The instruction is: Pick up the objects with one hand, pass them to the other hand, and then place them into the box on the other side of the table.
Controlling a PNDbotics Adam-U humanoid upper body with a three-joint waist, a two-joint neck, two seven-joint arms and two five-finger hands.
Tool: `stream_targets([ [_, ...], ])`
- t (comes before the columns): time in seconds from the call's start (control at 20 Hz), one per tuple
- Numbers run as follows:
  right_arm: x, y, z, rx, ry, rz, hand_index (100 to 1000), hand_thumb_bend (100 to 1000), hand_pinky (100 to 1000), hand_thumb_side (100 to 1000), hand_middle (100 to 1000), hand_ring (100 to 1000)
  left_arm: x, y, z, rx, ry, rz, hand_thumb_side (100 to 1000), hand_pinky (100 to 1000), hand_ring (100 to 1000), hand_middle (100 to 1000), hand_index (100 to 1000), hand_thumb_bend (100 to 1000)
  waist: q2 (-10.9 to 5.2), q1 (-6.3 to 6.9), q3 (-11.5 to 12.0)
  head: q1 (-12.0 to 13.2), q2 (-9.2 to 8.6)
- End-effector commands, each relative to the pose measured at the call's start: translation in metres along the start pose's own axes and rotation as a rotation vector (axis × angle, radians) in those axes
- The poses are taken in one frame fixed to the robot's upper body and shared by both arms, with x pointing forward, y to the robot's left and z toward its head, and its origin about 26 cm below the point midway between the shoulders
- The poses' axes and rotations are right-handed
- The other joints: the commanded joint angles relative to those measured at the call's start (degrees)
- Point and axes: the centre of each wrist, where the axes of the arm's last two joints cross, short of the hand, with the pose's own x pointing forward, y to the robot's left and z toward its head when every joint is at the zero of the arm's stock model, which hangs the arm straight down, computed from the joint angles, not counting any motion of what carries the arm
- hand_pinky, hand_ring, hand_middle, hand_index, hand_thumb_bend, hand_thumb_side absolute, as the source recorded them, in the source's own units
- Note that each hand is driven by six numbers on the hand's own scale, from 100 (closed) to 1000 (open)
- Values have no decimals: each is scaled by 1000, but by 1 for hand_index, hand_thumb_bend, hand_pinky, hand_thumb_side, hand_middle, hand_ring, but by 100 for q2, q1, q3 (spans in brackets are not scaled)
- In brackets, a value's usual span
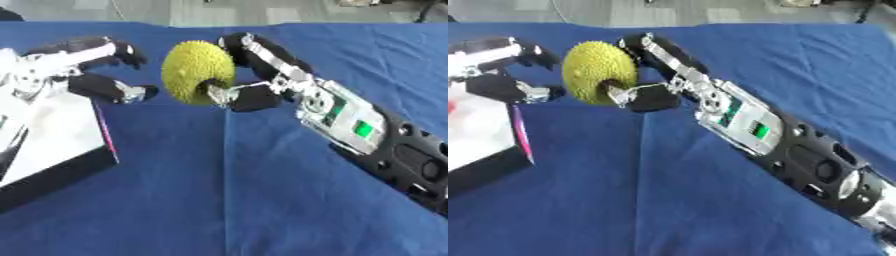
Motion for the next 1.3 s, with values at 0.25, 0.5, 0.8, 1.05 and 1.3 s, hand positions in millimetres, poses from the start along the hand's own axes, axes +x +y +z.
stream_targets([
  [0.25,2,-2,-3,17,-18,33,570,100,673,100,449,681,15,9,-3,43,-28,-75,520,898,886,750,866,511,-81,65,30,86,-10],
  [0.5,1,-1,1,30,-18,43,570,100,671,100,449,678,25,8,-1,18,-64,-126,539,898,887,750,857,649,-68,58,43,102,-10],
  [0.8,-1,0,1,39,-16,52,570,100,672,100,449,678,31,9,1,-18,-85,-155,598,901,887,748,852,714,-59,57,41,58,-10],
  [1.05,-4,1,2,42,-16,59,569,100,671,100,449,677,33,8,3,-63,-98,-167,615,907,892,751,854,727,-49,61,34,22,-10],
  [1.3,-5,3,2,49,-20,62,569,100,670,100,449,675,40,10,4,-54,-119,-153,631,910,892,744,849,710,-42,49,28,-30,-10],
])
